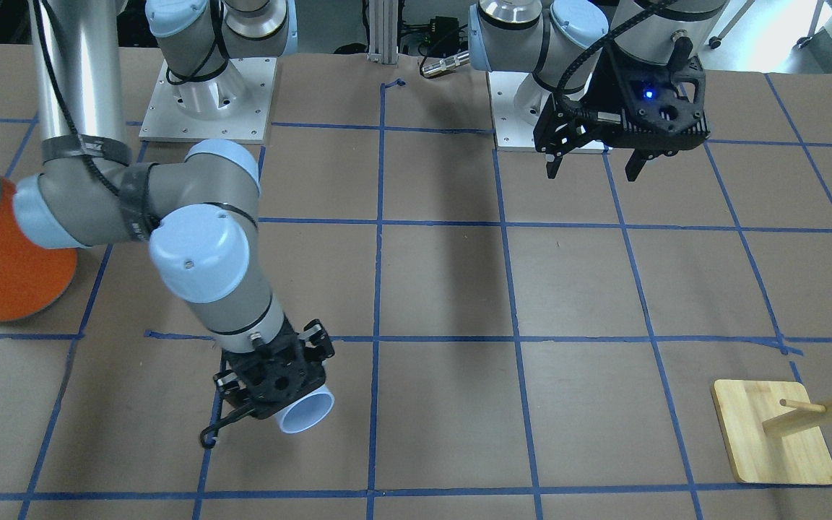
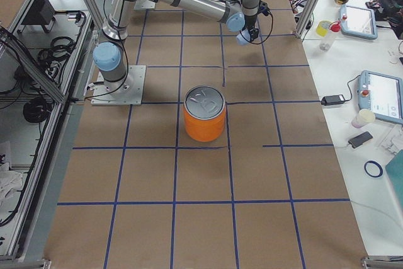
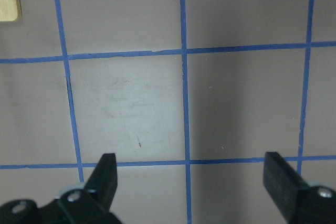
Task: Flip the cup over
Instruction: 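Carry the cup with the right gripper toward the table center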
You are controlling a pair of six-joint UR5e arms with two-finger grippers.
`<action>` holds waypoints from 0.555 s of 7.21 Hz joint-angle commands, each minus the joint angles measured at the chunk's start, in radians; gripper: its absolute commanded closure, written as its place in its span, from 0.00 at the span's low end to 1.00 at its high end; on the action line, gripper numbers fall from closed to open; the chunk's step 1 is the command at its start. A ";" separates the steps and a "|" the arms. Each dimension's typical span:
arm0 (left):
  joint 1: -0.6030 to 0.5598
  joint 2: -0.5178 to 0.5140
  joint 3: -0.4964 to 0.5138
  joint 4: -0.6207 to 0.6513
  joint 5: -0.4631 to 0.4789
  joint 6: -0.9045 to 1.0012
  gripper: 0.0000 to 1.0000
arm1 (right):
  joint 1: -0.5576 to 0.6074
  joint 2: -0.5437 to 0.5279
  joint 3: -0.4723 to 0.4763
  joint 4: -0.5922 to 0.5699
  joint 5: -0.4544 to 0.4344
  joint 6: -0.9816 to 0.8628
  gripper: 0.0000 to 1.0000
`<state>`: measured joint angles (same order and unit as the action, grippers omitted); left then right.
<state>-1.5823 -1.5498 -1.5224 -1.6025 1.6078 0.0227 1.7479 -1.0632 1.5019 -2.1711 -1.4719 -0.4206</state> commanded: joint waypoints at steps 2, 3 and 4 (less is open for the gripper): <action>0.002 0.001 -0.001 -0.002 -0.002 0.005 0.00 | 0.133 -0.005 0.004 -0.021 -0.011 -0.343 0.32; 0.004 0.004 -0.001 -0.005 0.001 0.008 0.00 | 0.139 -0.006 0.012 -0.033 -0.013 -0.491 0.32; 0.004 0.004 -0.001 -0.007 0.000 0.008 0.00 | 0.150 0.003 0.015 -0.042 -0.011 -0.606 0.32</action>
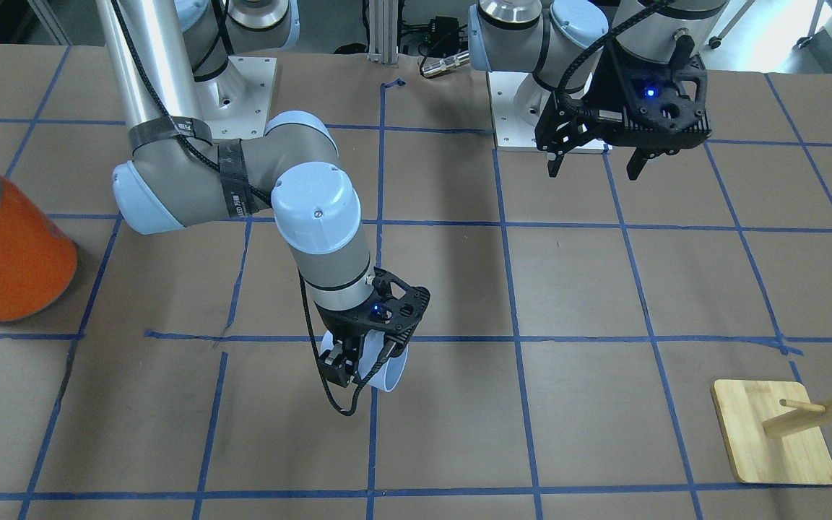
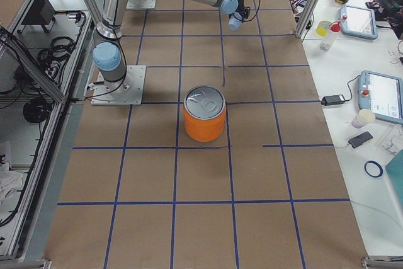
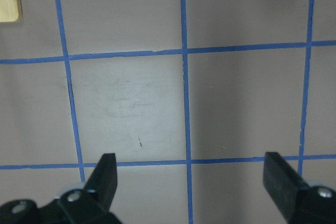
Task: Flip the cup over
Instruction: 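Carry the cup with the right gripper toward the table center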
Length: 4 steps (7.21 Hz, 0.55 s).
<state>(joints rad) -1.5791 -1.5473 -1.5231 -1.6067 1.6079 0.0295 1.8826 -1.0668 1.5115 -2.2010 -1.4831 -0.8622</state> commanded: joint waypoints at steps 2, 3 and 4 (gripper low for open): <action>0.001 0.001 0.000 -0.004 0.001 0.001 0.00 | 0.033 0.019 0.027 -0.051 0.012 -0.428 0.31; 0.001 0.001 0.000 -0.002 0.000 0.001 0.00 | 0.041 0.024 0.044 -0.066 0.006 -0.451 0.30; 0.001 0.003 0.000 -0.002 0.001 0.001 0.00 | 0.046 0.034 0.055 -0.080 0.007 -0.471 0.30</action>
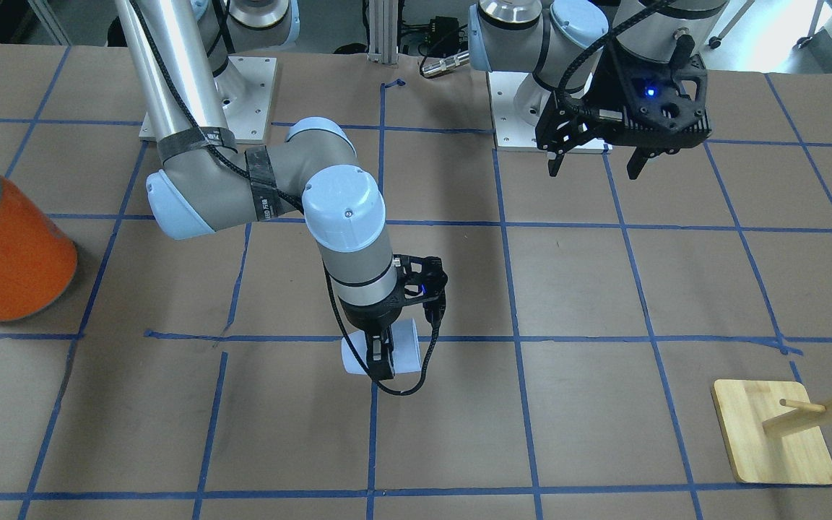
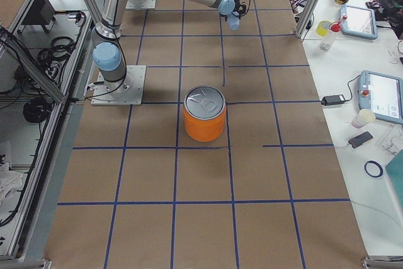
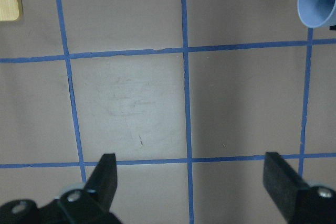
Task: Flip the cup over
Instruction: 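Carry the cup with the right gripper toward the table center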
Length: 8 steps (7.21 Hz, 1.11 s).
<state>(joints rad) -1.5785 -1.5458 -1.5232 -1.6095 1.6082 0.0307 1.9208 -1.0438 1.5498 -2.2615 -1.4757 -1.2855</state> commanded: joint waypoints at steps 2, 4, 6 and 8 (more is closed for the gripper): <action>0.000 0.001 0.000 -0.001 -0.001 -0.002 0.00 | 0.036 0.050 0.007 -0.045 0.005 -0.031 0.30; 0.002 0.001 0.000 0.000 -0.001 0.000 0.00 | 0.043 0.079 0.010 -0.061 0.006 -0.029 0.28; 0.002 0.001 0.000 0.000 -0.001 -0.002 0.00 | 0.044 0.091 0.015 -0.070 0.021 -0.029 0.22; 0.000 0.001 0.000 0.000 -0.001 0.000 0.00 | 0.043 0.074 0.018 -0.052 0.000 -0.023 0.00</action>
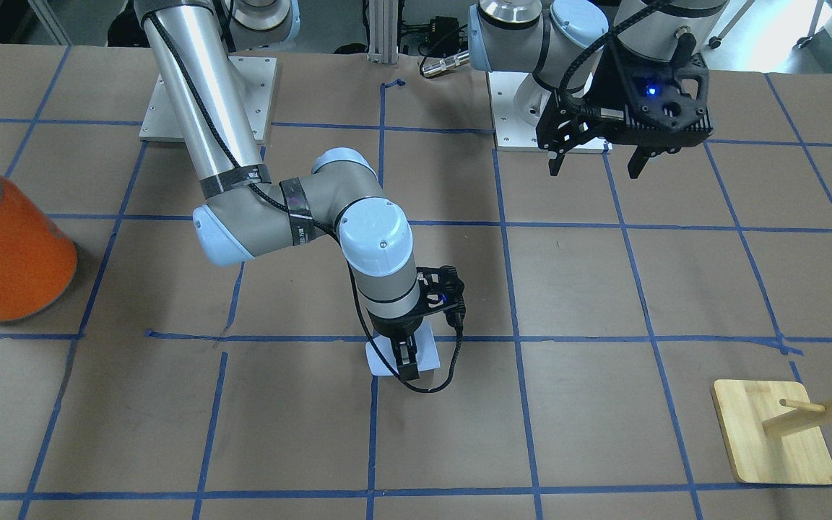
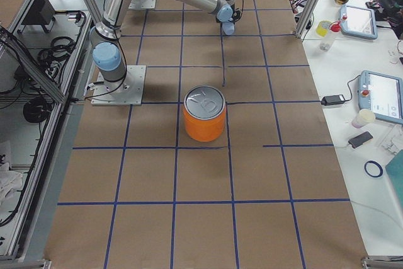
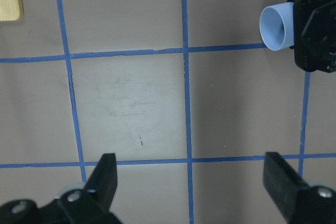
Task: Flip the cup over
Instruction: 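Carry the cup with the right gripper toward the table center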
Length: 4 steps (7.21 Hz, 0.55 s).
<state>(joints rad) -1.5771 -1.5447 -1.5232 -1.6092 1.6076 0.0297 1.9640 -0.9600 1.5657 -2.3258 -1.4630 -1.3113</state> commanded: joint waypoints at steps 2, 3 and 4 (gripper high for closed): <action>-0.001 0.000 0.000 0.000 -0.002 -0.001 0.00 | -0.001 -0.044 0.010 0.014 -0.011 0.003 0.00; 0.000 0.000 0.000 0.000 -0.002 0.001 0.00 | -0.002 -0.098 0.028 0.016 -0.007 0.004 0.00; 0.000 -0.001 0.000 0.003 -0.014 0.000 0.00 | -0.002 -0.161 0.054 0.028 -0.011 0.004 0.00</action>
<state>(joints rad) -1.5775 -1.5448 -1.5232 -1.6084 1.6032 0.0299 1.9624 -1.0509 1.5936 -2.3082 -1.4720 -1.3075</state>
